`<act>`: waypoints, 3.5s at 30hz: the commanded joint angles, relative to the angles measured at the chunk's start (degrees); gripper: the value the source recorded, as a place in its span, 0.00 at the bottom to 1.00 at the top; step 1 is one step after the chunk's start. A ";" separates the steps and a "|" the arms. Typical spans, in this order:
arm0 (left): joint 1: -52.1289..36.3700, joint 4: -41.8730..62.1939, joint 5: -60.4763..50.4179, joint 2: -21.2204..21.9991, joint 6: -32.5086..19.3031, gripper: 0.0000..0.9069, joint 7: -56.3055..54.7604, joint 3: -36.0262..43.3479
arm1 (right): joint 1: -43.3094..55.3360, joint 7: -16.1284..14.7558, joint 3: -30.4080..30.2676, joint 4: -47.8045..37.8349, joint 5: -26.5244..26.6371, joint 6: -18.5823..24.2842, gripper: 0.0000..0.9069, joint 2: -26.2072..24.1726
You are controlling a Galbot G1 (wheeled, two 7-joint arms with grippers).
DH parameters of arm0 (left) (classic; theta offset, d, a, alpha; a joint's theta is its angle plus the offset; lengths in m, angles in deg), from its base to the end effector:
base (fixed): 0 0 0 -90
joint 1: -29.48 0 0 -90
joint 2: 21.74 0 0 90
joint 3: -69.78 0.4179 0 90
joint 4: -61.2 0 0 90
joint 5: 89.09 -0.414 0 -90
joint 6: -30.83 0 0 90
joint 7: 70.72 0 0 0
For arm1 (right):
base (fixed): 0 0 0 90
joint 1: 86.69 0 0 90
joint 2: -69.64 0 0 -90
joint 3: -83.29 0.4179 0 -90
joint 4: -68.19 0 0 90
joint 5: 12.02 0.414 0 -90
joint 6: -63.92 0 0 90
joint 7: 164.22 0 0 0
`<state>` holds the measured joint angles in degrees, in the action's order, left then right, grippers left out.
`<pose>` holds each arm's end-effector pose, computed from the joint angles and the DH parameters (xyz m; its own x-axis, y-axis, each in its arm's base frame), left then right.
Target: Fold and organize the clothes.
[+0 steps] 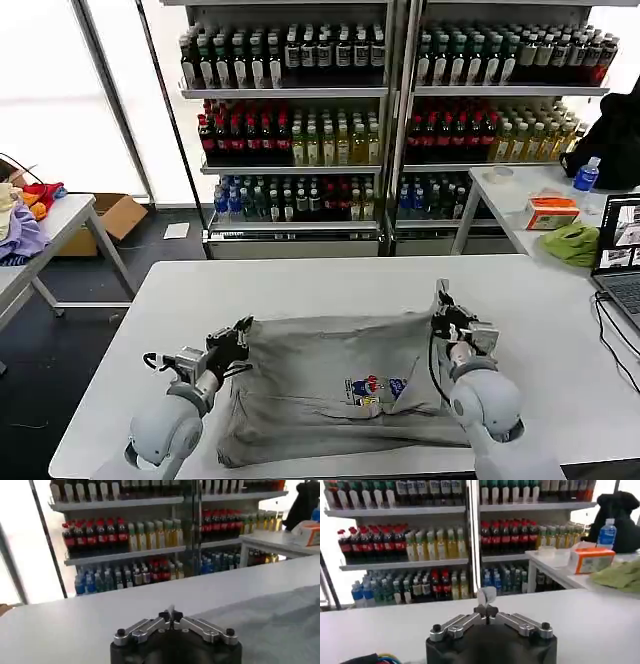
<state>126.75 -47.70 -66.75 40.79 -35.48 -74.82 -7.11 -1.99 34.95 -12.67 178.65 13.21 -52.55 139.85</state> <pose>0.3414 0.0521 -0.3387 -0.9129 0.2372 0.3323 0.2731 0.9598 0.0651 0.3591 -0.0546 -0.3052 -0.9608 0.0800 0.2656 0.0862 0.9962 0.0119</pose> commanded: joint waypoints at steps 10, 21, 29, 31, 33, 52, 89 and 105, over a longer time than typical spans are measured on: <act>12.62 -7.45 -5.17 -0.97 -0.91 0.01 1.19 -0.16 | -19.29 0.98 6.08 11.90 -0.49 0.64 0.00 -2.96; 15.71 -7.09 -7.78 -0.54 -2.04 0.01 1.47 -0.67 | -25.04 1.09 6.47 11.56 -2.64 1.84 0.00 -2.30; 15.14 -5.10 -8.37 0.35 -2.24 0.01 1.61 -0.38 | -24.27 1.37 4.03 9.44 -5.11 1.96 0.00 -1.31; 15.09 -4.95 -8.38 0.32 -2.30 0.01 1.75 -0.46 | -24.17 1.43 3.98 9.17 -5.37 1.95 0.00 -1.29; 14.94 -4.72 -8.40 0.16 -2.32 0.01 1.69 -0.74 | -24.47 1.72 4.39 9.34 -5.30 1.84 0.00 -1.25; 16.91 -5.11 -13.59 0.89 -3.54 0.01 2.02 -0.62 | -27.51 1.81 3.49 8.20 -10.85 3.66 0.26 0.56; 18.98 -8.46 -8.02 12.74 4.51 1.00 -6.09 -3.48 | -22.94 5.15 9.45 15.09 -6.86 6.07 1.00 0.17; 21.70 -8.14 -9.18 12.51 2.47 0.01 -4.38 -3.76 | -21.55 5.21 8.61 13.61 -6.95 5.92 1.00 0.08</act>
<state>147.36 -56.23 -75.90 52.44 -32.44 -79.96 -10.94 -23.91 40.07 -4.12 192.43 6.07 -46.58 139.97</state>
